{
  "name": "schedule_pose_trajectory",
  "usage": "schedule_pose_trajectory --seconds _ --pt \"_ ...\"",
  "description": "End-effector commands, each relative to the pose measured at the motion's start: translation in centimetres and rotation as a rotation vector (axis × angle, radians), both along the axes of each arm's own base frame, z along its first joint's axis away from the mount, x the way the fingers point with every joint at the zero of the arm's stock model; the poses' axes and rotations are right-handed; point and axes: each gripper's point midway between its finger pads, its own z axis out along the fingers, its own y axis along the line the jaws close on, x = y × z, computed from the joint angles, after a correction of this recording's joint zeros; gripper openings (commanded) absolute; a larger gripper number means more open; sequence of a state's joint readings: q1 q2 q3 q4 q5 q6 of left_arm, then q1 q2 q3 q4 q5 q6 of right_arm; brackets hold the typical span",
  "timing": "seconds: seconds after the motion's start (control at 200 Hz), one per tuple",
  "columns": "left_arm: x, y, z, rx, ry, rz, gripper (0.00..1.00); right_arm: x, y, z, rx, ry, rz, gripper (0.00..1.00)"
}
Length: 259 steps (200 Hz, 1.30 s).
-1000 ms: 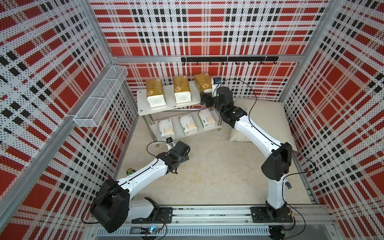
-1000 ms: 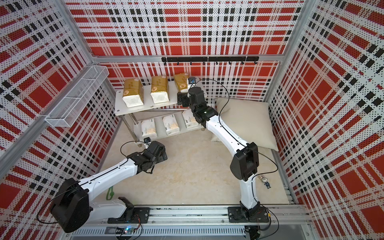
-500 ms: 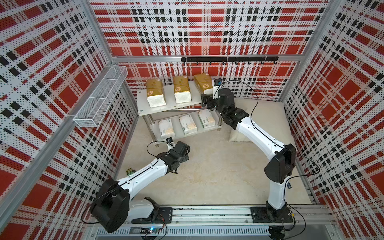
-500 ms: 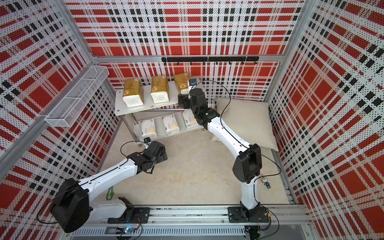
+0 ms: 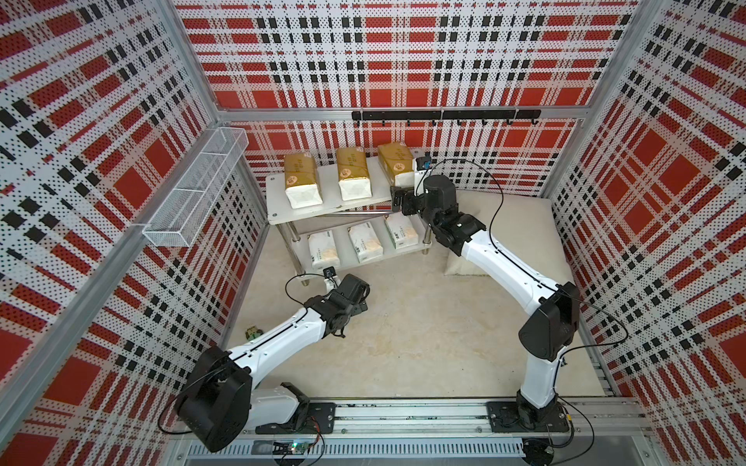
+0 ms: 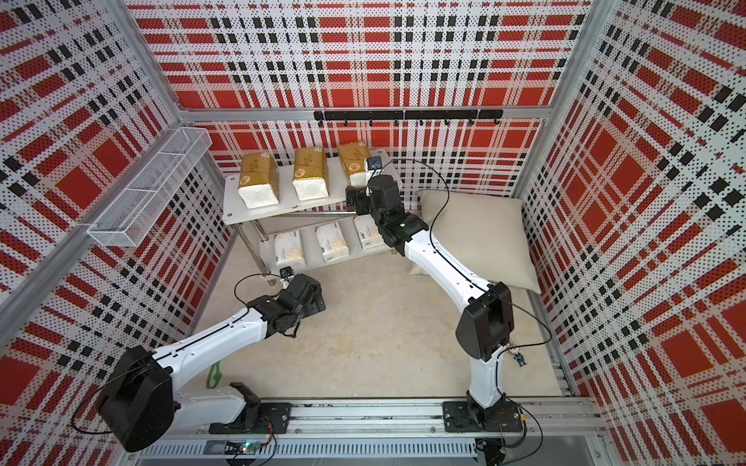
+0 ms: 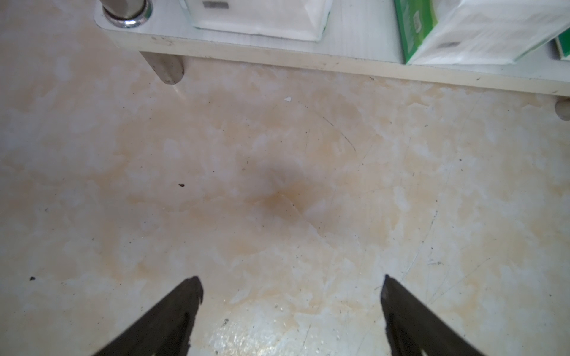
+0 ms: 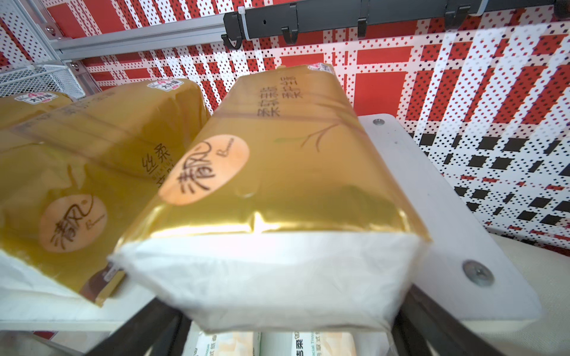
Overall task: Place the tissue boxes on the shelf by color
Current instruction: Place a box of tissues on the shelf.
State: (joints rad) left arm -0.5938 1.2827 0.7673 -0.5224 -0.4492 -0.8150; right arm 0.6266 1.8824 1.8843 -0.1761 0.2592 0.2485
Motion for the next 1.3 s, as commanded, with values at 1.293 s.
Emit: schedule_pose_trajectory --seconds 1.293 --pt "0.3 -0.6 1.3 -0.014 -0.044 -0.001 0.95 -7.5 -2.5 5.5 0.036 -0.083 0.035 1.00"
